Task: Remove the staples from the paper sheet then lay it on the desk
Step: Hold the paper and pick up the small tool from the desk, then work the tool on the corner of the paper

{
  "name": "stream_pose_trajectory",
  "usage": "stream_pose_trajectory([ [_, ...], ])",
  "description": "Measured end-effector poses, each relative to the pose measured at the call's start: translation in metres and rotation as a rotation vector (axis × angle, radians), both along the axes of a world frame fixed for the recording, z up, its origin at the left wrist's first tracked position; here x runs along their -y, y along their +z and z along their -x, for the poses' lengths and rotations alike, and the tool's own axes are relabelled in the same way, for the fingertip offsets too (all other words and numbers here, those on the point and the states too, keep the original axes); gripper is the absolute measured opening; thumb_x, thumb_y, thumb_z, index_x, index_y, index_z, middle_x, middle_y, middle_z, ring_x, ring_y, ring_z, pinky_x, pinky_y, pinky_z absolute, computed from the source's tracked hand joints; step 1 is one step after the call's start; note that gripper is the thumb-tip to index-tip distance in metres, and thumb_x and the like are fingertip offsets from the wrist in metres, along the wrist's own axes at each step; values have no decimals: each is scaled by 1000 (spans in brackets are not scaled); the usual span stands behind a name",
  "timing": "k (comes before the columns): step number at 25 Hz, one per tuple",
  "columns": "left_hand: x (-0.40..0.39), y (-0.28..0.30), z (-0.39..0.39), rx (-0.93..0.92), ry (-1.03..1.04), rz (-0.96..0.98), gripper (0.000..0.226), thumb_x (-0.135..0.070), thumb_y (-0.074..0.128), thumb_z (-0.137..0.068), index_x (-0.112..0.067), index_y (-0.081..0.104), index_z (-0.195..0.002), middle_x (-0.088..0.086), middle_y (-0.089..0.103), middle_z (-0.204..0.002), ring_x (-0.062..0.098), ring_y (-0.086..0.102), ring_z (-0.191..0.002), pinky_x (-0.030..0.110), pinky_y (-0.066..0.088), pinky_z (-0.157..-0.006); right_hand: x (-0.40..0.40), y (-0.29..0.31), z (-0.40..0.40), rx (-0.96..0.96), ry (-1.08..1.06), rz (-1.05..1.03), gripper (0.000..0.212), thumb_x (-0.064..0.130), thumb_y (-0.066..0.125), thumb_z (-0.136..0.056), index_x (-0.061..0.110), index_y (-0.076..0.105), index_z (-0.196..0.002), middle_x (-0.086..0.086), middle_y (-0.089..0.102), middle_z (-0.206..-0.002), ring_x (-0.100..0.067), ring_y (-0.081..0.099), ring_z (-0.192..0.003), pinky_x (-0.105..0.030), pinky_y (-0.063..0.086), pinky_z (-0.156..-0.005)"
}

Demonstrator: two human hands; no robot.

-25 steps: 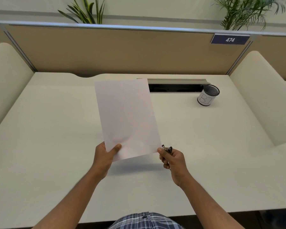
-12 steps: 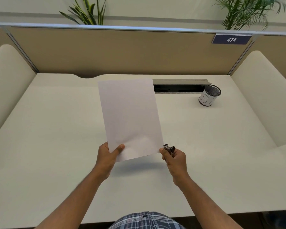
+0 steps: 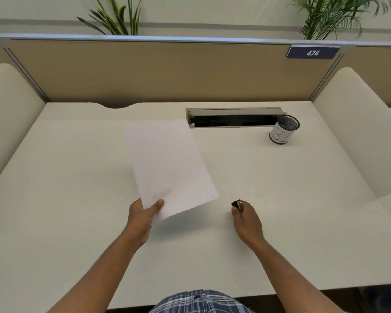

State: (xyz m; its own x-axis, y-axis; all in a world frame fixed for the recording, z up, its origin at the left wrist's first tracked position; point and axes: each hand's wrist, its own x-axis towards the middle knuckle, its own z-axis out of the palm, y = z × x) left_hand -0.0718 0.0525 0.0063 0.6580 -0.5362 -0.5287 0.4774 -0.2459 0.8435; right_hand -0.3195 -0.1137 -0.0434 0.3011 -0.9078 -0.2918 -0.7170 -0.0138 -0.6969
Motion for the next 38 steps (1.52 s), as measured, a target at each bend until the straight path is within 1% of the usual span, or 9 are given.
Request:
stream_pose_trajectory([
  [3,1,2,0,-49,2,-8,25,-9,71,-89,-12,68,-114,9,75,-110,30,71,-100,41,57,-82,7,-26,13,-280,158,270,33,21,60,-98,15,58,-130,-8,53,-120,-31,60,-101,-37,52,-73],
  [8,3,6,-1,-71,-24,-14,28,-8,71,-89,-9,67,-117,9,75,-110,30,71,-100,41,57,-81,13,-37,12,-382,183,539,53,10,85,-76,7,67,-126,-10,61,-95,-34,60,-78,-39,49,-56],
  [12,3,9,-2,-89,-72,-19,26,-7,70,-89,-10,67,-115,7,76,-107,28,72,-98,38,57,-77,11,-33,7,-384,149,598,58,16,83,-74,11,66,-129,-8,63,-103,-34,61,-92,-44,51,-72],
  [14,3,9,-2,-77,-71,-21,27,-7,71,-89,-10,67,-116,7,75,-108,29,71,-100,38,57,-79,4,-17,2,-190,80,499,45,17,78,-80,17,69,-125,-4,66,-110,-29,62,-101,-45,53,-82],
  [17,3,8,-4,-30,-59,-22,23,-8,71,-89,-14,68,-112,6,75,-108,29,71,-100,37,56,-78,-6,37,-18,409,-194,-234,16,23,71,-93,13,76,-105,-6,76,-100,-16,70,-85,-36,57,-75],
  [19,4,7,-3,21,-77,-27,22,-10,72,-89,-17,68,-110,4,75,-108,27,71,-99,37,56,-80,-11,59,-25,547,-190,-488,24,28,73,-94,5,77,-97,-8,77,-85,-15,71,-74,-31,57,-65],
  [25,7,9,2,91,-93,-13,19,-10,73,-88,-20,70,-104,1,76,-105,25,72,-98,39,56,-87,-15,70,-32,574,-151,-389,12,9,78,-88,-2,74,-87,-11,72,-71,-19,66,-64,-26,58,-61],
  [32,8,12,4,106,-114,-9,20,-13,74,-87,-20,70,-106,1,77,-104,25,73,-96,42,57,-90,-19,61,-28,607,-165,-314,9,7,78,-87,-1,74,-89,-11,73,-69,-18,66,-62,-27,58,-60],
  [38,9,17,-1,39,-86,-13,24,-10,73,-88,-15,69,-110,4,76,-107,27,72,-97,39,57,-83,-20,62,-26,737,-114,-331,21,-2,70,-92,3,70,-112,-10,74,-78,-20,71,-69,-29,61,-71],
])
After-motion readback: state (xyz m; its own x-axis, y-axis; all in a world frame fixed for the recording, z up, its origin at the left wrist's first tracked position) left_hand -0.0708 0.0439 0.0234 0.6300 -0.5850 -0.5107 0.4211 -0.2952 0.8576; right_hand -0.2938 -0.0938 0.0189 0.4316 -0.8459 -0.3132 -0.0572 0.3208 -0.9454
